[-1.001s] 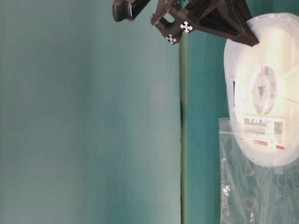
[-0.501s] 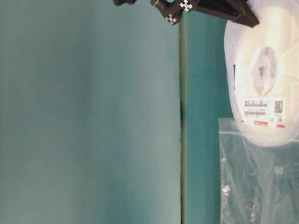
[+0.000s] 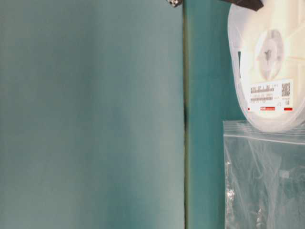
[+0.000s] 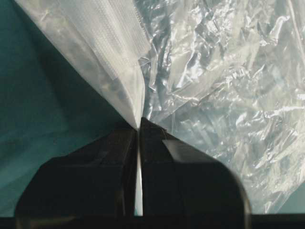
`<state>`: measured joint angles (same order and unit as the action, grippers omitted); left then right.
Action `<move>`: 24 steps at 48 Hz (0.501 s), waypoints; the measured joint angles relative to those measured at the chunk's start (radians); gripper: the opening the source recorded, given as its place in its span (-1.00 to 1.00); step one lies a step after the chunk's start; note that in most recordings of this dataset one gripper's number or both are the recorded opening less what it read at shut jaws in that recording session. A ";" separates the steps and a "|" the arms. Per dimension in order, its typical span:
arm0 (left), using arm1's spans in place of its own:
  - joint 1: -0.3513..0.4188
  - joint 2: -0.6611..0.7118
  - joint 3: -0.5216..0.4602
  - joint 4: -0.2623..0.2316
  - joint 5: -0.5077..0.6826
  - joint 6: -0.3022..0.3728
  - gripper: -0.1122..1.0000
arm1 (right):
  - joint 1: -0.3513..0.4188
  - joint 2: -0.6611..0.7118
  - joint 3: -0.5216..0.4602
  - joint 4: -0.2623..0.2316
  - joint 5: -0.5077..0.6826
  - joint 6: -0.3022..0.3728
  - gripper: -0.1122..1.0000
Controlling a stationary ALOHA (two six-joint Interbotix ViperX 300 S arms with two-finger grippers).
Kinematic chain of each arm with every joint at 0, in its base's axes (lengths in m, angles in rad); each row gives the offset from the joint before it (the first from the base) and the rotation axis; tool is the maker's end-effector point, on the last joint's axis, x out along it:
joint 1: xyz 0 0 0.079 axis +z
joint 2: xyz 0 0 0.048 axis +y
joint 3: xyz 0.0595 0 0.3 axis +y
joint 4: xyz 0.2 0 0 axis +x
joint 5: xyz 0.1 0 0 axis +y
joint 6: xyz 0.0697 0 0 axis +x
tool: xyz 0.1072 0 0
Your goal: Take out the reel from the clear zip bag.
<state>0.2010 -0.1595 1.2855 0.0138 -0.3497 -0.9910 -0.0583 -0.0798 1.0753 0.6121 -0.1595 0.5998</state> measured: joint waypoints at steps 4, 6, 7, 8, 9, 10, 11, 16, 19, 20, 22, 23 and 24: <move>-0.002 0.002 0.000 0.000 0.002 0.002 -0.80 | -0.002 -0.012 0.009 0.000 0.003 0.000 -0.73; -0.002 0.002 0.000 0.000 0.002 0.002 -0.80 | -0.005 -0.020 0.017 0.003 0.003 0.000 -0.73; 0.000 0.002 0.000 0.000 0.002 0.000 -0.80 | -0.006 -0.025 0.020 0.003 0.005 0.000 -0.73; 0.000 0.002 0.000 -0.002 0.000 0.002 -0.80 | -0.009 -0.026 0.021 0.003 0.005 0.000 -0.73; 0.000 0.002 0.000 0.000 0.002 0.002 -0.80 | -0.011 -0.031 0.025 0.003 0.003 0.000 -0.73; 0.000 0.002 0.000 0.000 0.002 0.002 -0.80 | -0.012 -0.034 0.029 0.003 0.003 0.000 -0.73; -0.002 0.002 0.002 0.000 0.000 0.000 -0.80 | -0.014 -0.037 0.032 0.000 0.005 0.000 -0.73; -0.002 0.000 0.000 0.000 0.000 0.002 -0.80 | -0.025 -0.058 0.049 0.003 0.003 0.000 -0.73; -0.002 0.000 0.002 0.000 0.000 0.002 -0.80 | -0.026 -0.067 0.055 0.000 0.005 0.000 -0.73; 0.000 0.000 0.000 0.000 0.000 0.000 -0.80 | -0.028 -0.071 0.058 0.000 0.005 0.000 -0.73; -0.002 0.002 0.000 0.000 0.002 0.002 -0.80 | -0.029 -0.074 0.063 0.003 0.005 0.000 -0.73; -0.002 0.000 0.000 0.000 0.000 0.000 -0.80 | -0.029 -0.075 0.063 0.003 0.005 0.000 -0.73; 0.000 0.000 0.000 0.000 0.002 0.002 -0.80 | -0.029 -0.077 0.066 0.003 0.008 0.000 -0.73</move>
<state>0.2010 -0.1595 1.2855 0.0138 -0.3482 -0.9894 -0.0874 -0.1565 1.1413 0.6151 -0.1519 0.5998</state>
